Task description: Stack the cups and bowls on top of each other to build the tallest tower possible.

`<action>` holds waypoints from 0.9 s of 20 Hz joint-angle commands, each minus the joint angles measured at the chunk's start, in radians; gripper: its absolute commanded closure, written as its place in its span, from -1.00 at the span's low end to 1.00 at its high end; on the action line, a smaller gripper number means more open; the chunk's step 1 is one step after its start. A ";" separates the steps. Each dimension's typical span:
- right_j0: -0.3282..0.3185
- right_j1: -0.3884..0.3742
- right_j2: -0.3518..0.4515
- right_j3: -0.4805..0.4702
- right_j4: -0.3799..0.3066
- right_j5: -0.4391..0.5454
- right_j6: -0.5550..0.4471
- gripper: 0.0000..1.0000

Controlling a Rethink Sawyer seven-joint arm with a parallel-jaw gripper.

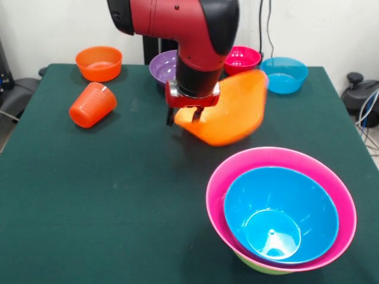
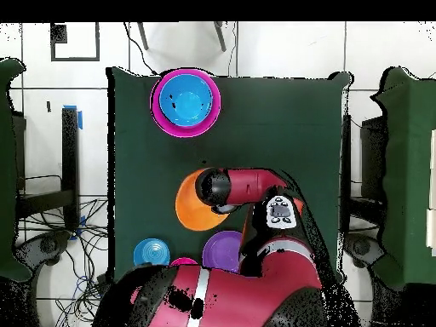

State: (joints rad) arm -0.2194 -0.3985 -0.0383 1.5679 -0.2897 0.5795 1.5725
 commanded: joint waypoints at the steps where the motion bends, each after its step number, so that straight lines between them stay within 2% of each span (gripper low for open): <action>1: 0.032 0.101 0.027 -0.053 -0.037 -0.089 0.125 -1.00; 6: 0.039 0.104 0.024 -0.055 -0.028 -0.100 0.124 -1.00; 9: 0.017 0.099 0.050 -0.042 -0.008 -0.144 0.130 -1.00; 10: 0.007 0.098 0.058 -0.034 0.013 -0.128 0.138 1.00; 18: -0.028 0.018 0.109 0.033 0.056 -0.086 0.104 1.00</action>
State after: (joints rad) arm -0.2215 -0.3963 -0.0492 1.5739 -0.2685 0.5558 1.5723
